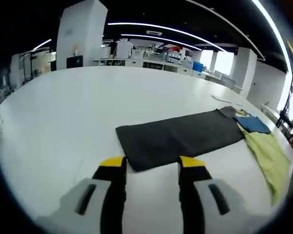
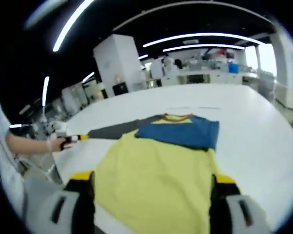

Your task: Fold the garment on the visible template until the final outline fits inside the template.

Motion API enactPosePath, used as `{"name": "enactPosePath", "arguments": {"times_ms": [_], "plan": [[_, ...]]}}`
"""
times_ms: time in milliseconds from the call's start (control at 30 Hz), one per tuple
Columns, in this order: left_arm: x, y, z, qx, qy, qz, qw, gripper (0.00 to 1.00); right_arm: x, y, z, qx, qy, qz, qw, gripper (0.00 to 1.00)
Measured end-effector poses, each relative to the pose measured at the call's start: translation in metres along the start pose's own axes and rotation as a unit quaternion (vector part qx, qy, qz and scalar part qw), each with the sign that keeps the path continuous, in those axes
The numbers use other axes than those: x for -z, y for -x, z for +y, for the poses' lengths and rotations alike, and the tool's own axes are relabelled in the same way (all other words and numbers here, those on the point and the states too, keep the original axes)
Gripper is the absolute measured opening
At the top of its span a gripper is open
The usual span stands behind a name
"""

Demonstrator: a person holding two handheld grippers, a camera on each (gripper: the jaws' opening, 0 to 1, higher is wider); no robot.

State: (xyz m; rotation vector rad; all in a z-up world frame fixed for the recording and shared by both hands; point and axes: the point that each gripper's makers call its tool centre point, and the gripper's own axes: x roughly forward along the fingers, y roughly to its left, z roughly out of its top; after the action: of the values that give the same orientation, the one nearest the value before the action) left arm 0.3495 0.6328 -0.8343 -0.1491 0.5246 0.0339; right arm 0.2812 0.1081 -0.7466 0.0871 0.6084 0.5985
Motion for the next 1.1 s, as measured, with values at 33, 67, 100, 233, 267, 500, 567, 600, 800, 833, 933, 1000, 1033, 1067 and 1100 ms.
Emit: {"name": "enactPosePath", "arguments": {"times_ms": [33,67,100,233,267,500,567,600,800,833,933,1000,1033,1067,1100], "plan": [[0.0,-0.001,0.004,-0.005,0.006,-0.003,1.0,0.27,0.001,0.003,0.0,0.004,0.001,-0.002,1.0,0.96],[0.0,-0.003,0.006,-0.006,0.004,0.001,1.0,0.23,0.001,0.005,-0.001,0.007,-0.001,-0.004,1.0,0.95],[-0.001,-0.005,0.009,-0.014,0.009,-0.001,0.9999,0.19,0.001,0.007,-0.003,0.011,-0.007,-0.008,0.9999,0.95],[0.0,-0.005,0.016,-0.025,0.012,0.005,0.9996,0.1,0.003,0.014,-0.007,0.021,-0.018,-0.015,0.9995,0.95],[-0.001,-0.007,0.014,-0.018,0.011,0.003,0.9998,0.07,0.003,0.016,-0.009,0.022,-0.019,-0.016,0.9995,0.94],[-0.005,-0.011,0.015,-0.019,-0.003,0.011,0.9997,0.0,0.009,0.021,-0.011,0.033,-0.029,-0.018,0.9989,0.92],[-0.007,-0.01,0.016,-0.019,-0.002,0.011,0.9998,0.0,0.01,0.021,-0.01,0.033,-0.03,-0.017,0.9989,0.92],[-0.01,-0.009,0.014,-0.016,-0.003,0.009,0.9998,0.0,0.01,0.021,-0.01,0.032,-0.032,-0.019,0.9988,0.92],[-0.037,-0.007,-0.004,0.012,-0.018,-0.018,0.9996,0.0,0.007,0.027,-0.008,0.033,-0.032,-0.025,0.9986,0.92],[-0.042,-0.008,-0.008,0.016,-0.027,-0.021,0.9993,0.0,0.005,0.03,-0.007,0.032,-0.033,-0.029,0.9985,0.92],[-0.057,-0.006,-0.023,0.034,-0.026,-0.036,0.9985,0.0,0.004,0.034,-0.008,0.032,-0.035,-0.035,0.9983,0.92],[-0.066,-0.003,-0.035,0.04,-0.03,-0.042,0.9978,0.0,0.003,0.037,-0.006,0.03,-0.031,-0.037,0.9984,0.93],[-0.07,-0.002,-0.041,0.044,-0.032,-0.043,0.9976,0.0,0.003,0.038,-0.006,0.029,-0.028,-0.036,0.9985,0.93],[-0.073,-0.002,-0.047,0.05,-0.035,-0.046,0.9971,0.0,0.002,0.04,-0.008,0.029,-0.024,-0.035,0.9987,0.93],[-0.077,-0.002,-0.055,0.058,-0.041,-0.048,0.9963,0.0,0.002,0.04,-0.01,0.027,-0.023,-0.036,0.9987,0.93]]}}
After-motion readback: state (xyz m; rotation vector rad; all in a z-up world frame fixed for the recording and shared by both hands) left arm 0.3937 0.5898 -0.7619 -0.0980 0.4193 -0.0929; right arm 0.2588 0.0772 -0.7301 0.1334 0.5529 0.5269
